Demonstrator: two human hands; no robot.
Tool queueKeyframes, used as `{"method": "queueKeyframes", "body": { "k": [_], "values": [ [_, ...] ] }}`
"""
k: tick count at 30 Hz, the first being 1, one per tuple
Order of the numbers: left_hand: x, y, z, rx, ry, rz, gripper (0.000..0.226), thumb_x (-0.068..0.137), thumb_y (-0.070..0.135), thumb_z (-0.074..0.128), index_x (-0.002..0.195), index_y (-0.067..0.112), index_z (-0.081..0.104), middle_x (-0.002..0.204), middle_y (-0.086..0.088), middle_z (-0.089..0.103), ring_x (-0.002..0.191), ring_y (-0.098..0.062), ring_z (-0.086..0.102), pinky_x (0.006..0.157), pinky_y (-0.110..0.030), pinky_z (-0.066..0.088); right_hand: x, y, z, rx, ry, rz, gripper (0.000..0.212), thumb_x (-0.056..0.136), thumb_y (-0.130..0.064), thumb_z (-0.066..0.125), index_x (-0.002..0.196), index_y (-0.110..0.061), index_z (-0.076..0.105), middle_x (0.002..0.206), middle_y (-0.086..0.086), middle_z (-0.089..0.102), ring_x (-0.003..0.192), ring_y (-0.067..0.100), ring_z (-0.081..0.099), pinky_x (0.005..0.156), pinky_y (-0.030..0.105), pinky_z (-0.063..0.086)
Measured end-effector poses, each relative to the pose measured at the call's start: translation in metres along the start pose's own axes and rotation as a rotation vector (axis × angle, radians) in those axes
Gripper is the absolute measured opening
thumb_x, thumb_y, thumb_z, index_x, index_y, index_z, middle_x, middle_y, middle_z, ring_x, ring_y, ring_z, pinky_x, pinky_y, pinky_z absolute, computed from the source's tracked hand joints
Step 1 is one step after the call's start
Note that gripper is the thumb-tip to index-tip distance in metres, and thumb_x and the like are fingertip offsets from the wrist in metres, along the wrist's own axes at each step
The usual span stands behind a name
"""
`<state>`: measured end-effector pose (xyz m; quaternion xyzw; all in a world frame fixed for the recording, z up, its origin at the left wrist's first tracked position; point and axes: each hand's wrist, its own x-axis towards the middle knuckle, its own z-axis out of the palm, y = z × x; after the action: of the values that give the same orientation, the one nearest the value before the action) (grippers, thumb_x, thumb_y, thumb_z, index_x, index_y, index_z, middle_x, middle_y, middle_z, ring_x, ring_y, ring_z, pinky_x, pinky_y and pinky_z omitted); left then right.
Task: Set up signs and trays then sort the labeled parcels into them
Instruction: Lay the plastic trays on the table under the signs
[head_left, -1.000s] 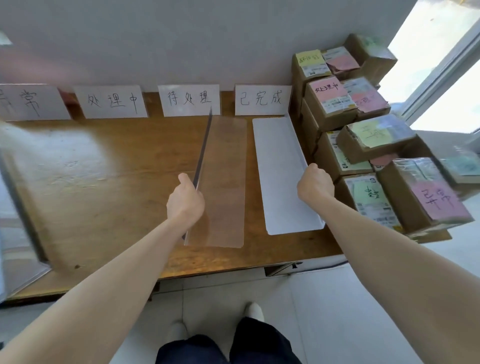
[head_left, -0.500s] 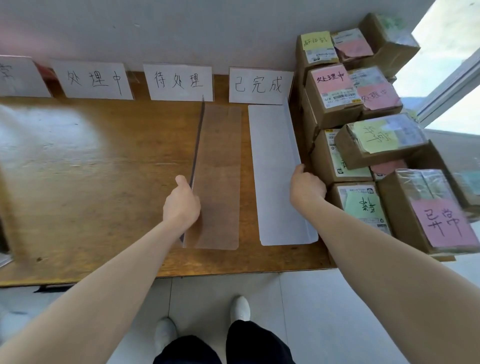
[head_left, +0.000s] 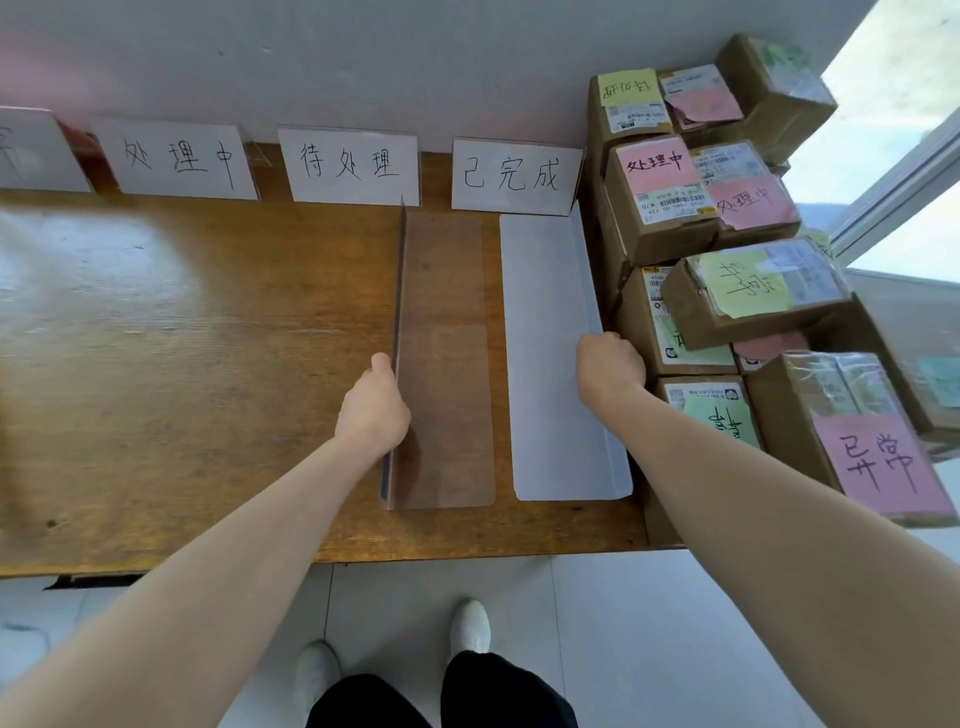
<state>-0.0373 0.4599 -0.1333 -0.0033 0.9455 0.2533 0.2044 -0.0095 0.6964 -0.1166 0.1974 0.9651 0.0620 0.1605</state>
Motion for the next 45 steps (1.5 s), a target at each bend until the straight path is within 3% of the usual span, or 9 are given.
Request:
{"method": "queueKeyframes", "body": {
  "k": [6,12,25,36,41,45],
  "values": [
    [-0.002,0.009,0.001,0.019,-0.003,0.026,0.039,0.090,-0.002,0.046,0.126,0.007,0.034,0.113,-0.017,0.054,0.091,-0.029,0.053,0.072,-0.038,0.048,0.000,0.003,-0.005,-0.022,0.010,-0.014,0.028,0.090,0.003,0.045,0.115,-0.002,0.057,0.119,0.019,0.056,0.104,0.030,0.060,0.076,0.034,0.051],
    [-0.001,0.013,0.002,0.027,-0.009,0.031,0.039,0.090,-0.002,0.047,0.126,0.008,0.035,0.115,-0.017,0.054,0.098,-0.033,0.056,0.079,-0.044,0.051,0.002,0.008,-0.008,-0.022,0.010,-0.032,0.025,0.088,0.008,0.046,0.107,0.000,0.059,0.111,0.017,0.063,0.101,0.032,0.062,0.074,0.035,0.050],
    [0.005,0.007,0.002,0.053,0.014,0.022,0.042,0.086,-0.006,0.048,0.125,0.007,0.037,0.106,-0.016,0.056,0.092,-0.031,0.057,0.079,-0.046,0.053,-0.001,0.006,-0.008,-0.078,0.020,-0.064,0.026,0.087,0.009,0.048,0.109,-0.001,0.059,0.112,0.016,0.063,0.102,0.031,0.062,0.072,0.033,0.050],
    [0.002,0.016,0.004,0.036,0.008,0.032,0.042,0.086,-0.006,0.046,0.125,0.006,0.038,0.111,-0.017,0.055,0.097,-0.033,0.056,0.081,-0.045,0.052,-0.001,0.000,-0.027,-0.032,0.102,-0.087,0.026,0.088,0.007,0.046,0.109,-0.001,0.059,0.113,0.018,0.061,0.104,0.033,0.059,0.072,0.034,0.048],
    [0.001,0.021,0.007,0.031,-0.014,0.032,0.041,0.087,-0.007,0.044,0.125,0.007,0.038,0.113,-0.017,0.055,0.099,-0.033,0.055,0.081,-0.044,0.051,0.007,-0.013,-0.046,-0.012,0.216,-0.277,0.030,0.088,0.000,0.047,0.115,-0.006,0.058,0.114,0.014,0.060,0.111,0.031,0.050,0.089,0.039,0.040],
    [0.002,0.019,0.006,0.044,-0.029,0.032,0.044,0.087,-0.007,0.044,0.127,0.008,0.036,0.114,-0.017,0.054,0.098,-0.033,0.055,0.081,-0.044,0.052,0.006,-0.020,-0.057,0.048,0.300,-0.340,0.032,0.091,-0.007,0.049,0.122,-0.009,0.056,0.122,0.011,0.057,0.116,0.029,0.046,0.094,0.039,0.038]
  ]
}}
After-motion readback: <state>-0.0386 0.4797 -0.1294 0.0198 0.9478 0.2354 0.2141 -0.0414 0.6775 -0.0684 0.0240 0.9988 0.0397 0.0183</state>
